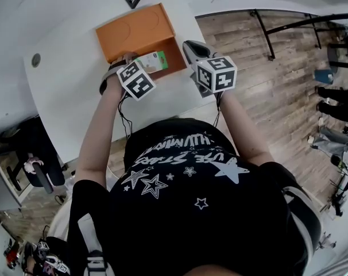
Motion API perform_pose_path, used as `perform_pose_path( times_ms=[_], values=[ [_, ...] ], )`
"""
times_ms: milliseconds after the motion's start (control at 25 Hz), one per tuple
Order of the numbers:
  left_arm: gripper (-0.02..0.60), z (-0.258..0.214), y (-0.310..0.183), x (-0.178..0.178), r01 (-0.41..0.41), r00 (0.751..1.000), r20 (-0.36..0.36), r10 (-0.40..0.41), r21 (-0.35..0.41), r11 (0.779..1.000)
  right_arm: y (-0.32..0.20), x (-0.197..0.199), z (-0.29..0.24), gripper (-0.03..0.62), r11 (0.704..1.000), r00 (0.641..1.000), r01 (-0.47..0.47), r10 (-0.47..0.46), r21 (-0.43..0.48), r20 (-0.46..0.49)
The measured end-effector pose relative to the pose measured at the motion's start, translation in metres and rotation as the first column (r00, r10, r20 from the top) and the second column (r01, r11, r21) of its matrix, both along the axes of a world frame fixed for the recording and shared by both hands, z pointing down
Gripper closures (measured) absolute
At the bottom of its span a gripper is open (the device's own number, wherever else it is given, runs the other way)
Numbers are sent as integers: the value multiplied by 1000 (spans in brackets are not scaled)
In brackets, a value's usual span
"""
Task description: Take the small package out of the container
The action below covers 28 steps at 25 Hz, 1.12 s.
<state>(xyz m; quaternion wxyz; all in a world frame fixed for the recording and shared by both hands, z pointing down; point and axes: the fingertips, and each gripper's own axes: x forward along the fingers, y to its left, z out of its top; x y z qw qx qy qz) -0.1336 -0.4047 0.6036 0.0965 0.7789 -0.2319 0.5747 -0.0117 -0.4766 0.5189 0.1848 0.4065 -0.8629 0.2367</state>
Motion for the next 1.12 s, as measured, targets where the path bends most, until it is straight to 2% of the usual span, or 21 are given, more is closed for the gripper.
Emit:
perform_pose_path(
  times_ms=[360,640,920,1120],
  values=[
    [224,2,1,6,-24,1000,-20,24,15,1000,5,-2,-3,540,1000,1000,4,-4,13,11],
    [227,-17,5,9,19,998,-67,-16,46,999,13,-5,-17,540,999,1000,16,-17,48,24],
    [227,-47,10,4,113,989,-111,-99,130,985,27,6,-30,540,996,999,28,-32,85,39],
    [227,-76,15,-5,219,968,-165,-188,201,955,42,15,-37,540,993,997,49,-55,105,54]
  ],
)
